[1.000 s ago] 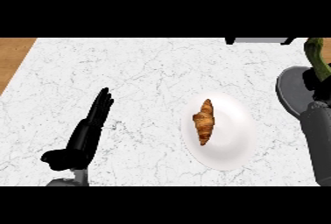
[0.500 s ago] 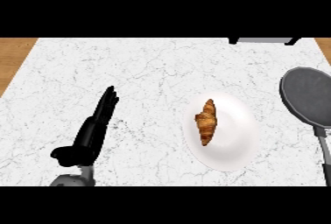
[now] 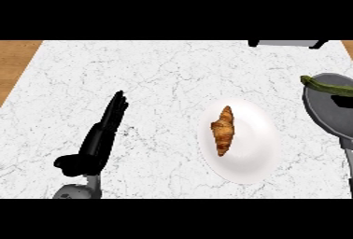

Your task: Pick the squash from the plate and place it in the pan

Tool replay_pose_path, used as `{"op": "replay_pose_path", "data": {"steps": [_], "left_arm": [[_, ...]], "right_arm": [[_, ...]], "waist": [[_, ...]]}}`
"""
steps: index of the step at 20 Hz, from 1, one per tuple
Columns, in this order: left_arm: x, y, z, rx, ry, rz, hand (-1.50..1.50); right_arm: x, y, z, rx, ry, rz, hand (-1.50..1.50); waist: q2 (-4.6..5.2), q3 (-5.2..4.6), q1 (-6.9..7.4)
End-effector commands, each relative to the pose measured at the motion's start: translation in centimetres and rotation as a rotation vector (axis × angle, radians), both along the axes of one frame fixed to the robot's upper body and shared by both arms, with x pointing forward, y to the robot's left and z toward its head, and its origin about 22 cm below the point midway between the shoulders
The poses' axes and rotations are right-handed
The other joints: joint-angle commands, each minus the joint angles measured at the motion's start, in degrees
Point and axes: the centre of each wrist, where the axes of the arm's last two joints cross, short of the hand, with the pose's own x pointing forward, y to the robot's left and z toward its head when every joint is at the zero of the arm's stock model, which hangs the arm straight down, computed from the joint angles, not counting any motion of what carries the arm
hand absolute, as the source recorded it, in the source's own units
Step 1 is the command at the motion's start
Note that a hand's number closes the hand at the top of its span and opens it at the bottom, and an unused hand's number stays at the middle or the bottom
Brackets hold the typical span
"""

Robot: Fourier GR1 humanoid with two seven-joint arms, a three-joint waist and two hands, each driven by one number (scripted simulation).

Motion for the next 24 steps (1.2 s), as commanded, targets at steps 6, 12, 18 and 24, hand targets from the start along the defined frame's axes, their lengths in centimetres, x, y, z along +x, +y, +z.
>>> {"op": "replay_pose_path", "data": {"steps": [6,12,18,24], "left_arm": [[0.9,-1.5,0.8,-0.014,-0.013,-0.006,0.00],[0.8,0.4,-0.4,0.003,0.011,0.033,0.00],[-1.2,1.8,-0.9,0.013,0.017,0.077,0.00],[-1.0,1.6,-0.7,0.018,0.023,0.069,0.00]], "right_arm": [[-0.3,-0.9,0.6,0.005,-0.347,0.007,-1.50],[-2.7,-2.3,-1.5,0.113,-0.511,-0.016,-1.50],[-6.6,-4.5,-3.7,0.270,-0.597,0.116,-1.50],[-10.4,-5.6,-5.2,0.337,-0.591,0.265,-1.50]], "waist": [[-0.01,0.12,-0.60],[-0.55,-0.12,-1.73],[-1.51,-0.34,-3.35],[-1.53,-0.40,-3.58]]}}
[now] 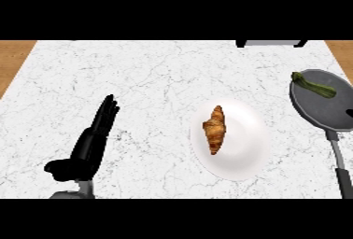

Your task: Pick the squash from the plate and place it in the pan

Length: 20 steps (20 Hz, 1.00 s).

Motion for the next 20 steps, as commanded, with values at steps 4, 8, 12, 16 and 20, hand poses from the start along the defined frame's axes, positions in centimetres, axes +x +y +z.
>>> {"op": "replay_pose_path", "data": {"steps": [4,8,12,16,20], "left_arm": [[-0.1,-0.5,-0.3,0.013,-0.004,0.003,0.00],[0.8,-0.7,-1.0,-0.005,-0.007,-0.001,0.00],[1.0,-0.1,-0.4,0.000,-0.004,-0.013,0.00],[0.1,-0.6,0.4,-0.008,0.004,0.000,0.00],[0.5,1.0,-1.3,-0.009,0.006,-0.016,0.00]], "right_arm": [[-4.4,1.6,-2.1,-0.005,-0.043,0.116,-1.50],[-6.2,2.6,-0.8,-0.035,-0.024,0.127,-1.50],[-8.4,3.6,-1.1,-0.041,-0.013,0.107,-1.50],[-8.7,4.3,-2.7,-0.061,0.030,0.110,-1.50],[-8.3,6.8,-1.6,-0.061,0.023,0.072,-1.50]], "waist": [[-0.35,-0.15,-1.01],[0.03,-0.06,-0.20],[0.14,-0.01,0.14],[0.18,0.01,0.42],[0.19,-0.01,0.34]]}}
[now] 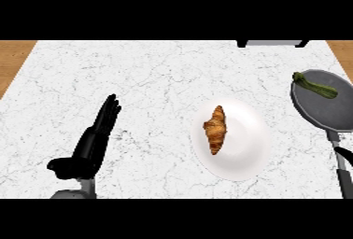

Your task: Pick the squash from the plate and place it in the pan

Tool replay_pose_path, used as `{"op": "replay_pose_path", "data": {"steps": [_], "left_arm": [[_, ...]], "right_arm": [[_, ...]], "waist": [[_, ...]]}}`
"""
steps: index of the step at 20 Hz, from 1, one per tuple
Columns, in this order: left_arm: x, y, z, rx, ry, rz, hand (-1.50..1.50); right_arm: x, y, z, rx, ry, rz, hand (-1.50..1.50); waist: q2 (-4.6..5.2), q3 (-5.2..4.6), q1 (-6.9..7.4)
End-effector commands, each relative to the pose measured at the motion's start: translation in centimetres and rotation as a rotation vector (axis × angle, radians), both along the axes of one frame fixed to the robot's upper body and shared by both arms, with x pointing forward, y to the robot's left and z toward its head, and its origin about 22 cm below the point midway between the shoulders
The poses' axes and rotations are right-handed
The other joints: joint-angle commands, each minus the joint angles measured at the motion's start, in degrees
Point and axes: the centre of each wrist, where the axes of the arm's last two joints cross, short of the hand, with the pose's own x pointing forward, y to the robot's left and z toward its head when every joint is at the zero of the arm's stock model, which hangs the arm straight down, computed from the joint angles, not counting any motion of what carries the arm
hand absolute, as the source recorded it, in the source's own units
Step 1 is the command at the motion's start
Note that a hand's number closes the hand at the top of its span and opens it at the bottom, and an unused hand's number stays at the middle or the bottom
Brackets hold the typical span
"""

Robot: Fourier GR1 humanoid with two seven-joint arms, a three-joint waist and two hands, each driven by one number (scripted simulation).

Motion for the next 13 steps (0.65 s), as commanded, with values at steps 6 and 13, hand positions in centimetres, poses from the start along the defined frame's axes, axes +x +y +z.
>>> {"op": "replay_pose_path", "data": {"steps": [6,13], "left_arm": [[0.2,-0.8,-1.5,0.009,-0.010,0.004,0.00],[0.3,-1.6,-1.2,0.008,-0.009,-0.002,0.00]], "right_arm": [[-2.2,0.5,0.6,-0.028,0.065,-0.035,-1.50],[-0.8,0.3,0.6,-0.135,0.081,-0.057,-1.50]], "waist": [[0.04,0.01,0.04],[0.07,0.02,0.11]]}}
